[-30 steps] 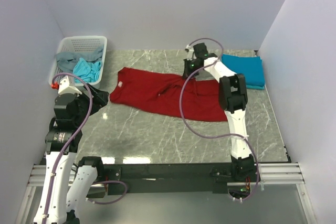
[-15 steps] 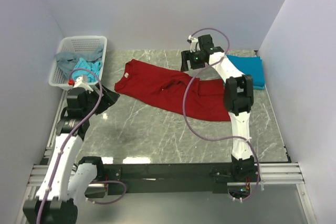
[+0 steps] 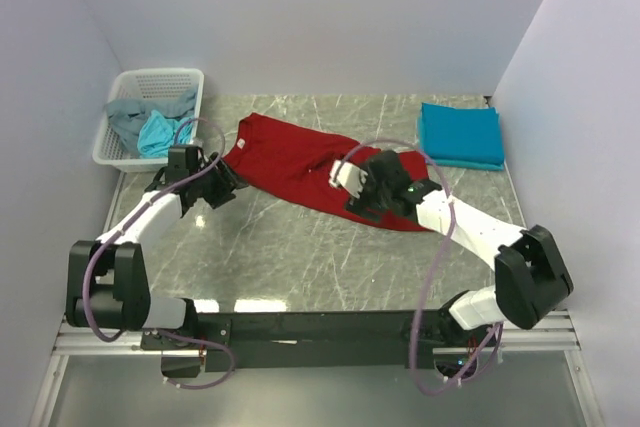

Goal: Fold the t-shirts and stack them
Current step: Fold the tshirt

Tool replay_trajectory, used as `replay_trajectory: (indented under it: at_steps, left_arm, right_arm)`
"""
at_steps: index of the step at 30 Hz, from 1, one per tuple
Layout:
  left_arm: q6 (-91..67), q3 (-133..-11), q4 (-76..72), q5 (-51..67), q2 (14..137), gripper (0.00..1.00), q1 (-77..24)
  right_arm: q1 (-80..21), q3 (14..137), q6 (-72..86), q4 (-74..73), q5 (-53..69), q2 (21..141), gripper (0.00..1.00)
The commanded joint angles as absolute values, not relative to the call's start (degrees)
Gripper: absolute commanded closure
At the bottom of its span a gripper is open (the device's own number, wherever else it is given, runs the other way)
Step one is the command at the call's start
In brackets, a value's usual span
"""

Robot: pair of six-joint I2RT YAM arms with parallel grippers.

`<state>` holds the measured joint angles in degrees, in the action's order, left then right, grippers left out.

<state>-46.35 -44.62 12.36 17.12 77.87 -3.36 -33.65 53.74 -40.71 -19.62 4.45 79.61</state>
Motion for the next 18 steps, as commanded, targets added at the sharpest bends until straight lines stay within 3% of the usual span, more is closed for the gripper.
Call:
replay_trajectory:
  at_steps: [1, 13, 18]
  left_arm:
    - [-38.7, -49.5, 7.2, 20.9, 75.1, 0.39, -4.0]
    - [-20.8, -45.7, 15.0, 12.6, 57.1, 0.36, -4.0]
    - [-21.0, -44.5, 14.7, 12.8, 55.0, 0.36, -4.0]
  right_arm:
    - [-30.1, 44.4, -47.2, -20.1, -7.6, 77.2, 0.23]
    - [-33.0, 35.5, -45.6, -14.3, -17.1, 81.1, 0.34]
    - [-33.5, 37.6, -44.3, -15.8, -16.9, 84.3, 0.51]
